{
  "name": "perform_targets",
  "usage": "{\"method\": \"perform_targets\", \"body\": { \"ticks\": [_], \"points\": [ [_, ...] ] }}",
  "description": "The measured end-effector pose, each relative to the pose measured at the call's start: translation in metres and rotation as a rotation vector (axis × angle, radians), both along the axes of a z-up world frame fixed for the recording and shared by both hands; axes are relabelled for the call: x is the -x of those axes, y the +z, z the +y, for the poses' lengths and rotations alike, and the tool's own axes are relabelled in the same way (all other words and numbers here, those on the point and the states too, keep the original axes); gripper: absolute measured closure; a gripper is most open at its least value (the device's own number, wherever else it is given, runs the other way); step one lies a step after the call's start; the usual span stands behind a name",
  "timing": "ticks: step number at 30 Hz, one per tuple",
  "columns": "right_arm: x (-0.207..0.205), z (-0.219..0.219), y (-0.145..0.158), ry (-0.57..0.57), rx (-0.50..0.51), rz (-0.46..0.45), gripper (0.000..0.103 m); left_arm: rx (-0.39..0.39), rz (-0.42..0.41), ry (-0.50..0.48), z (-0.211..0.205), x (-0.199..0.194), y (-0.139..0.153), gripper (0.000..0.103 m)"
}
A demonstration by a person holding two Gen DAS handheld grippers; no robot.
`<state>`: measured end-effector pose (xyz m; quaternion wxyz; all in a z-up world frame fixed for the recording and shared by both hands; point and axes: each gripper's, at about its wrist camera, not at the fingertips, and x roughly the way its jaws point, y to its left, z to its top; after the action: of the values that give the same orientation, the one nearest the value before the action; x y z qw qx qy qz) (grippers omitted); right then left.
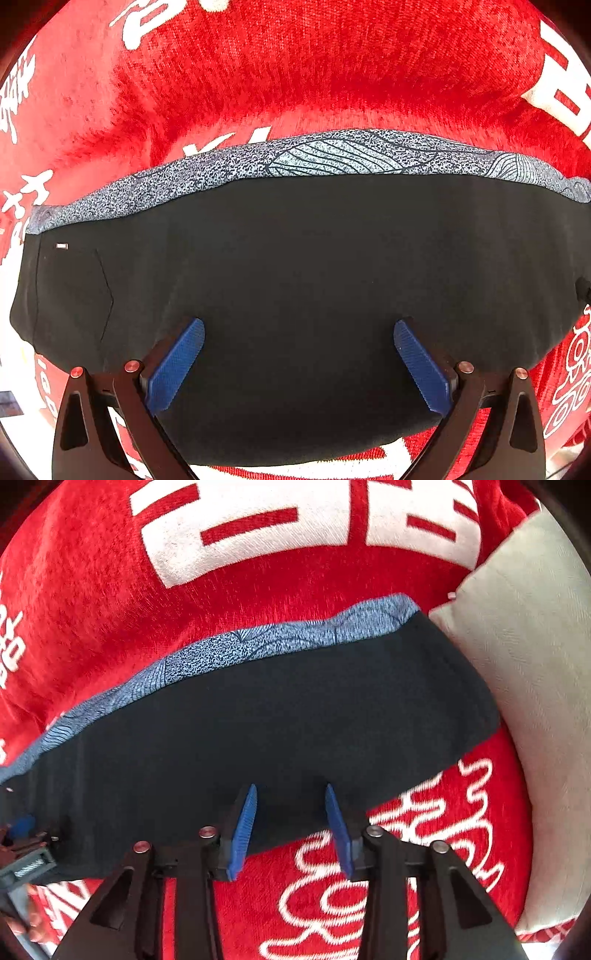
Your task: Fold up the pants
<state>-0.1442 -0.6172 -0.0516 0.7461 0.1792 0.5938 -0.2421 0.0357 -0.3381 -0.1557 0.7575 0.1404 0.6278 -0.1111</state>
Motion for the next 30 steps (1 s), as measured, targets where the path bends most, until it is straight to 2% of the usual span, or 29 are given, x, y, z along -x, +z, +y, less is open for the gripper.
{"method": "perform_targets", "body": {
  "ticks": [2, 3, 6, 10, 13, 21, 30],
  "points": [
    [0.002, 0.003, 0.003, -0.019, -0.037, 0.004, 0.052, -0.015, -0.003, 0.002, 0.000, -0.005, -0.001, 0.000],
    [0.013, 0.003, 0.006, -0.027, -0.056, 0.007, 0.051, -0.025, -0.006, 0.002, 0.006, -0.024, -0.012, 0.000],
    [0.051, -0.011, 0.011, -0.079, -0.120, 0.022, 0.051, -0.039, -0.001, 0.018, 0.005, -0.024, -0.010, 0.000],
    [0.105, -0.005, 0.028, -0.137, -0.172, 0.019, 0.051, -0.044, 0.041, 0.036, 0.007, -0.026, -0.009, 0.000],
    [0.120, -0.007, 0.036, -0.158, -0.198, 0.008, 0.051, -0.055, 0.060, 0.019, 0.002, -0.021, -0.004, 0.000],
    [0.107, -0.014, 0.045, -0.203, -0.290, -0.069, 0.047, -0.062, 0.059, -0.059, -0.038, -0.016, 0.011, 0.000],
    [0.139, -0.047, 0.055, -0.283, -0.406, -0.237, 0.047, -0.040, 0.050, -0.122, -0.064, -0.013, 0.013, 0.000]
  ]
}}
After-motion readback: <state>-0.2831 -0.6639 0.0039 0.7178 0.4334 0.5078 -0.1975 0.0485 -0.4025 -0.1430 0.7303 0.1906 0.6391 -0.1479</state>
